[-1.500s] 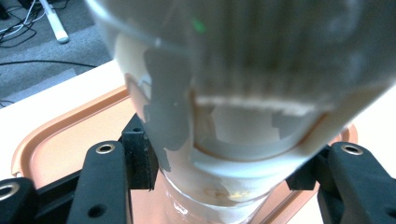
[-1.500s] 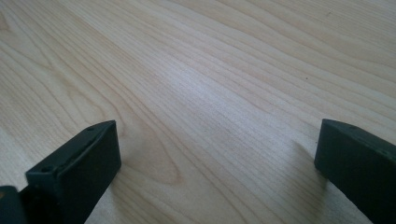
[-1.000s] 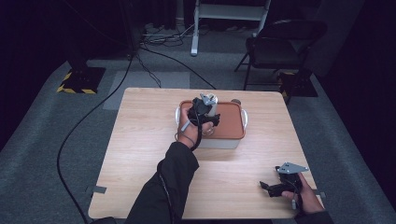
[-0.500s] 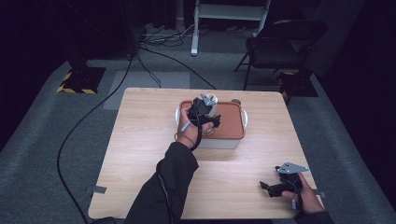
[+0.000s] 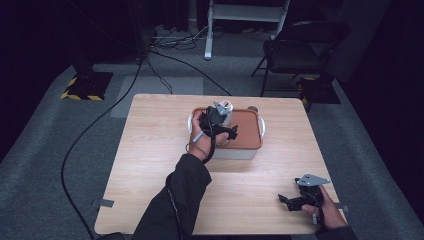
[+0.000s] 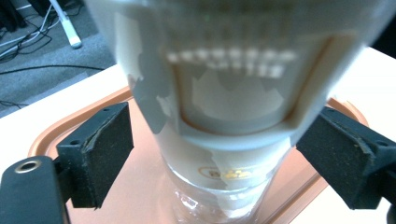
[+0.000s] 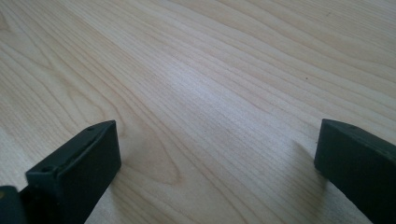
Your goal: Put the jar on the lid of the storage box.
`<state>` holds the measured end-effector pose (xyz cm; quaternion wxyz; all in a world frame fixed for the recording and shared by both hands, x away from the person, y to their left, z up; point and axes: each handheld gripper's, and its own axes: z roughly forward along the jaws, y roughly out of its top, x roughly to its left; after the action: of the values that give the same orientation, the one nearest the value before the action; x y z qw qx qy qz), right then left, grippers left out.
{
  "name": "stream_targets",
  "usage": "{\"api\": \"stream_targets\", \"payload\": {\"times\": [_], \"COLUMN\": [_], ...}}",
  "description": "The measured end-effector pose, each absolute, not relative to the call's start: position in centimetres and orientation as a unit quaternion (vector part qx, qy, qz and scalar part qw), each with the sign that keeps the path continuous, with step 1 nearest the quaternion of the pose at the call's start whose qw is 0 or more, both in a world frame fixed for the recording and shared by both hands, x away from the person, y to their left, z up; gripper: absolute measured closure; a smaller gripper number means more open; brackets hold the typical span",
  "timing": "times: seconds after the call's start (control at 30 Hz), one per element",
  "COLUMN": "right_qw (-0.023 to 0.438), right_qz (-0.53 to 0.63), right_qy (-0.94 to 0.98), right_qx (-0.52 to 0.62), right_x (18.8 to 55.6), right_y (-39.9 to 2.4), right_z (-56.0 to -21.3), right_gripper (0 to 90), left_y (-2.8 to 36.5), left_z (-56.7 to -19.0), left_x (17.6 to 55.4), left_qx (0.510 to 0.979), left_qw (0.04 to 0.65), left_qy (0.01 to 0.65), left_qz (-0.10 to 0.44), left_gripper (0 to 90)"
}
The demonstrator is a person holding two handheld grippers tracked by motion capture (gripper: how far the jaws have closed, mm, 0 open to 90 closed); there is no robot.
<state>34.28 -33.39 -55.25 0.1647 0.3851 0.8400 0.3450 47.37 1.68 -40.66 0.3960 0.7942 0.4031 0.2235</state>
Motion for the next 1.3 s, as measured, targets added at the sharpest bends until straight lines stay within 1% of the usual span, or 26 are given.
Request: {"api": "stream_targets", "payload": {"times": [0.27, 0.67, 1.3], "right_qw": [0.164, 0.164, 0.164], "right_qz": [0.345, 0.345, 0.345], "right_qy": [0.84, 0.84, 0.84], "right_qx": [0.385, 0.385, 0.385], "right_x": [34.29, 34.29, 34.29], "right_y": [-33.39, -33.39, -33.39], "right_z": [-55.25, -55.25, -55.25], "right_gripper": [0.1, 0.2, 0.1], "left_y": [1.99, 2.0, 1.92], "left_z": [-40.89, -40.59, -40.25], "left_x": [47.21, 47.02, 46.72], "left_qx": [0.791, 0.786, 0.791], "left_qw": [0.4, 0.407, 0.402], "left_qy": [0.405, 0.399, 0.381], "left_qz": [0.223, 0.237, 0.259], "left_gripper": [6.7, 2.3, 1.8]}}
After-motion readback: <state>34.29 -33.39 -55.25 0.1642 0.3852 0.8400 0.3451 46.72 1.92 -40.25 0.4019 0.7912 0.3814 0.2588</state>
